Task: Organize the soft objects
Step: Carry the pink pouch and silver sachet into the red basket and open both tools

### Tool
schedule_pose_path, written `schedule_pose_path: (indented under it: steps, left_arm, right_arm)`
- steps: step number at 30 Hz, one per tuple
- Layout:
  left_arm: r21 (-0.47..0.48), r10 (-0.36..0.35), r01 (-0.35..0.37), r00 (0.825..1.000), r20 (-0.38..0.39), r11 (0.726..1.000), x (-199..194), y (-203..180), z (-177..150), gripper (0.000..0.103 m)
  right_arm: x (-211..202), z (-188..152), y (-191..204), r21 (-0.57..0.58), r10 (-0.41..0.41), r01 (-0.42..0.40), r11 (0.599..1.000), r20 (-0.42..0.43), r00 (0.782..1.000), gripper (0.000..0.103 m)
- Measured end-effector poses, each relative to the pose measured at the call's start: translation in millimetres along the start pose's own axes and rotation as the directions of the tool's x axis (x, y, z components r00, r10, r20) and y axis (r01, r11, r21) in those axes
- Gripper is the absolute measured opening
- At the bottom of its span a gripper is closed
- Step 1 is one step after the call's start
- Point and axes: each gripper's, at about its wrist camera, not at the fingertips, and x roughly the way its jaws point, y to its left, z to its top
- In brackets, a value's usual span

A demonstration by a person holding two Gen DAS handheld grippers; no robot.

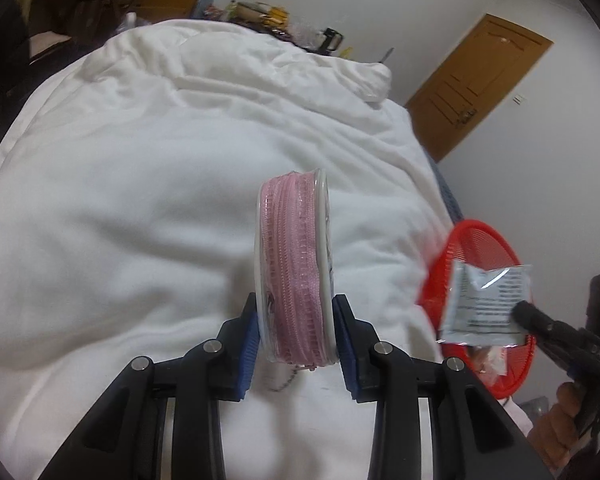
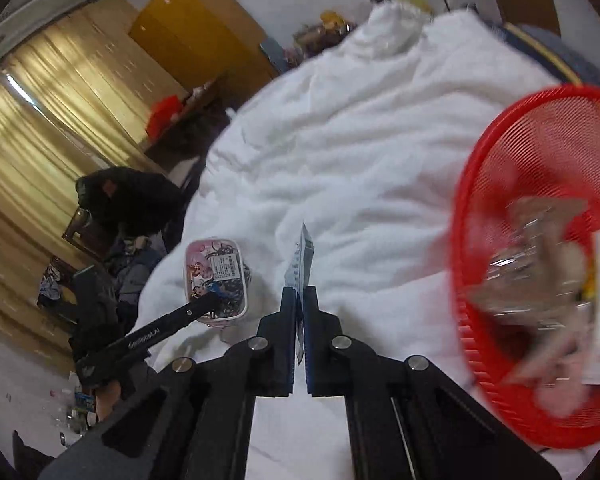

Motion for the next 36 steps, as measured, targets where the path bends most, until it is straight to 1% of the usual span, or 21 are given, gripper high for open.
schedule_pose_path:
  steps: [3,4,5,6,8,9,11,14,15,16,18,22,25,27,28,29,31,34,35,36]
  left_arm:
    - [0.036,-0.025,0.026,0.999,-0.024,0.999,-6,-33,3,0.036]
    - [0.051,-0.034,0.035,0.999,-0.026,0.998,-8,-44,3,0.036]
    - [0.075,-0.045,0.047,0.999,-0.02,0.996,-11,-59,3,0.036]
    - [0.102,-0.052,0.054,0.998,-0.018,0.993,-14,-73,1,0.036]
    - [0.143,-0.072,0.075,0.997,-0.025,0.987,-15,-102,-2,0.036]
    - [0.164,-0.077,0.082,0.996,-0.038,0.983,-13,-117,-3,0.036]
    - [0.198,-0.081,0.095,0.994,-0.077,0.976,-6,-146,-5,0.036]
    - [0.239,-0.083,0.11,0.989,-0.121,0.965,12,-187,-6,0.036]
    - [0.244,-0.084,0.115,0.987,-0.134,0.963,19,-199,-6,0.036]
    - [0.252,-0.081,0.115,0.986,-0.144,0.961,28,-212,-7,0.036]
    - [0.276,-0.061,0.104,0.985,-0.16,0.956,45,-236,-10,0.036]
    - [0.33,-0.01,0.069,0.984,-0.176,0.941,80,-275,-21,0.036]
    - [0.372,0.024,0.051,0.981,-0.193,0.927,107,-302,-28,0.036]
    - [0.388,0.03,0.052,0.979,-0.202,0.92,122,-315,-36,0.036]
    - [0.393,0.033,0.052,0.978,-0.206,0.918,129,-320,-39,0.036]
    - [0.396,0.04,0.047,0.977,-0.209,0.917,136,-325,-41,0.036]
    - [0.403,0.056,0.033,0.977,-0.208,0.915,149,-336,-45,0.036]
    - [0.442,0.08,0.009,0.98,-0.181,0.897,161,-353,-52,0.036]
    - [0.451,0.085,0.003,0.981,-0.175,0.893,165,-357,-54,0.036]
    - [0.459,0.087,0.003,0.981,-0.173,0.888,169,-360,-56,0.036]
  right_arm:
    - [-41,1,-19,0.007,-0.005,0.005,1.0,0.052,0.999,0.003]
    - [-58,-2,-30,-0.002,-0.03,0.03,1.0,0.08,0.996,0.003]
    - [-67,-6,-38,-0.001,-0.043,0.043,0.999,0.093,0.995,0.003]
    - [-80,-13,-54,0.016,-0.061,0.06,0.998,0.112,0.992,0.003]
    - [-97,-23,-79,0.044,-0.073,0.068,0.997,0.134,0.988,0.003]
    - [-105,-25,-92,0.056,-0.089,0.081,0.995,0.153,0.984,0.003]
    - [-117,-25,-116,0.084,-0.121,0.108,0.991,0.164,0.979,0.003]
    - [-133,-18,-149,0.155,-0.155,0.126,0.98,0.191,0.969,0.003]
    - [-140,-14,-165,0.192,-0.175,0.136,0.972,0.208,0.962,0.003]
    - [-145,-12,-177,0.224,-0.178,0.129,0.966,0.219,0.959,0.003]
    - [-150,-11,-199,0.28,-0.193,0.124,0.952,0.234,0.953,0.003]
    - [-150,-11,-229,0.356,-0.269,0.175,0.918,0.232,0.935,0.003]
    - [-147,-5,-241,0.389,-0.289,0.193,0.901,0.205,0.935,0.003]
    - [-145,-1,-248,0.411,-0.289,0.194,0.891,0.184,0.939,0.003]
    - [-143,4,-251,0.414,-0.301,0.21,0.886,0.168,0.939,0.003]
    - [-140,6,-253,0.411,-0.318,0.23,0.882,0.161,0.934,0.003]
    - [-134,11,-259,0.406,-0.387,0.305,0.861,0.134,0.912,0.003]
    - [-130,8,-274,0.447,-0.39,0.294,0.845,0.14,0.91,0.003]
    - [-130,6,-276,0.455,-0.397,0.296,0.84,0.143,0.906,0.003]
    - [-129,5,-275,0.448,-0.417,0.317,0.836,0.143,0.898,0.003]
